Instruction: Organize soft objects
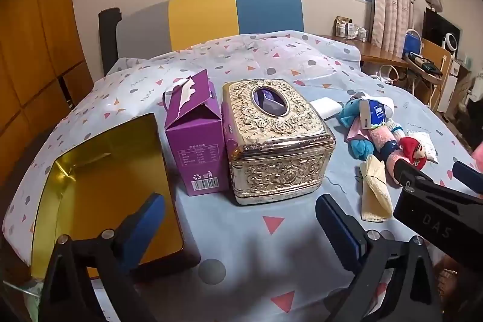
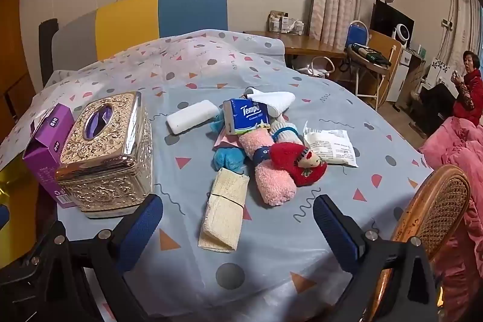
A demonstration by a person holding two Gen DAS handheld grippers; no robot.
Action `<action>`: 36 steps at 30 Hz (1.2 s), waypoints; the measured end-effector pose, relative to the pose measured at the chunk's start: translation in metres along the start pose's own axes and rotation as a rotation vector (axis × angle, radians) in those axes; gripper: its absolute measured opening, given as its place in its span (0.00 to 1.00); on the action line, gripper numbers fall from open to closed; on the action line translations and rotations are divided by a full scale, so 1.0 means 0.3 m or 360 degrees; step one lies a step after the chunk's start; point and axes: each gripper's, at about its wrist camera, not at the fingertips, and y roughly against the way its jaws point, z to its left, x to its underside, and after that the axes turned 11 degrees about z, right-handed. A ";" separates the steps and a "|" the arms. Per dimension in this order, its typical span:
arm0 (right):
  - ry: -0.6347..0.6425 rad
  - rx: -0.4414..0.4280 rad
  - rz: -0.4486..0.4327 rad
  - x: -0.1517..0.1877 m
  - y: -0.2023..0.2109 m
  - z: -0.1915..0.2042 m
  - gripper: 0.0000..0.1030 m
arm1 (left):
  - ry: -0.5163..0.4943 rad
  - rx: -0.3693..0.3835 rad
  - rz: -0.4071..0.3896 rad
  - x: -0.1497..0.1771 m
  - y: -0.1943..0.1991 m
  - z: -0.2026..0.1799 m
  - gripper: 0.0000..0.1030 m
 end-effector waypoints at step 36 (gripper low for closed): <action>0.0106 0.0012 -0.0047 -0.021 0.010 0.046 0.99 | 0.0060 0.0007 0.0027 0.013 0.017 0.077 1.00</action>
